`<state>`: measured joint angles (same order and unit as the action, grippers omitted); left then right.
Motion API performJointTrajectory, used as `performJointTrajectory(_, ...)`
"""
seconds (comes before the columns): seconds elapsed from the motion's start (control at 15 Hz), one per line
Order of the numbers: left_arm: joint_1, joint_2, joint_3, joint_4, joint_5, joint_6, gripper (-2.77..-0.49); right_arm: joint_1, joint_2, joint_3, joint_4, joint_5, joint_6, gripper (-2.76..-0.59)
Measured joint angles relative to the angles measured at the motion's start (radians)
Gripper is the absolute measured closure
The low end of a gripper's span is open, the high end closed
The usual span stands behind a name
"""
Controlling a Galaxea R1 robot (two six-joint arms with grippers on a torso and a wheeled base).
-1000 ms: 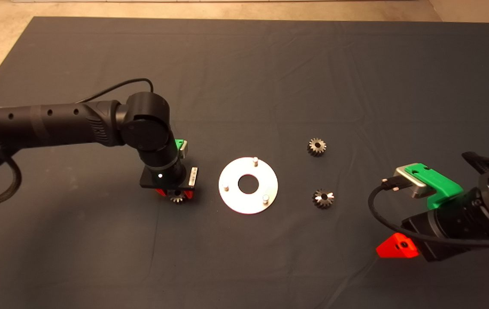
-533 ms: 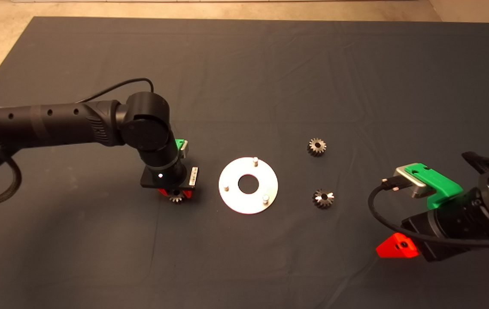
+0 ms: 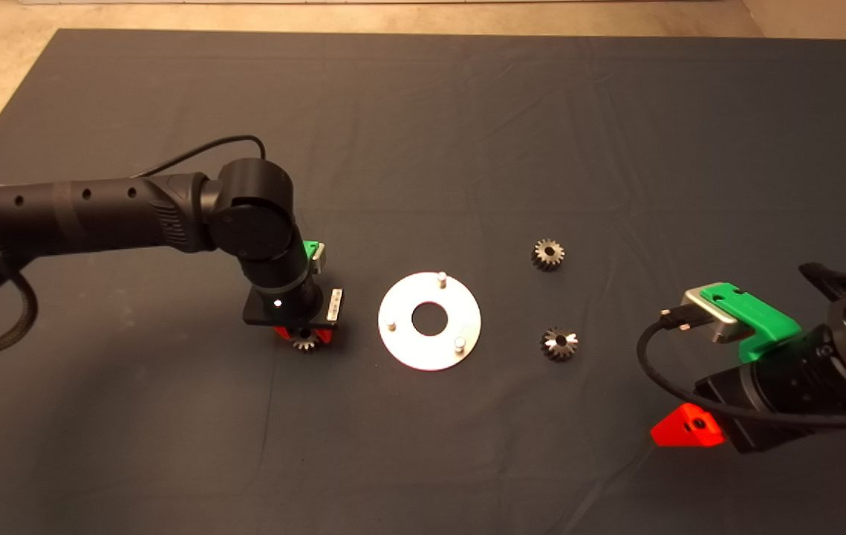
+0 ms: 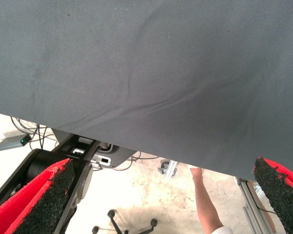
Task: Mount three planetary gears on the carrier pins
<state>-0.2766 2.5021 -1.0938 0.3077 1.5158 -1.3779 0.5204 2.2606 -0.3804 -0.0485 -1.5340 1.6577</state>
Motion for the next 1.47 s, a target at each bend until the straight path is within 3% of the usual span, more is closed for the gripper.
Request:
performJointTrajectory(0.27,-0.001,0.008,-0.003,-0.02,0.005,0.0,-1.02,0.0,0.0,0.0,0.0,0.0,0.0,-2.75)
performJointTrajectory(0.4,-0.004,0.027,-0.004,-0.057,0.005,0.0,-1.01,0.0,0.0,0.0,0.0,0.0,0.0,-2.75)
performJointTrajectory(0.67,-0.058,0.078,-0.004,-0.088,0.004,0.0,-1.01,0.0,0.0,0.0,0.0,0.0,0.0,-2.75)
performJointTrajectory(0.87,-0.073,0.106,-0.004,-0.11,0.004,-0.002,-1.01,0.0,0.0,0.0,0.0,0.0,0.0,-2.75)
performJointTrajectory(1.33,-0.103,0.189,-0.004,-0.126,0.007,-0.016,-1.01,-0.002,0.0,0.0,0.0,0.0,0.0,-2.75)
performJointTrajectory(1.47,-0.113,0.195,-0.004,-0.127,0.004,-0.017,-1.01,-0.002,0.0,0.0,0.0,0.0,0.0,-2.75)
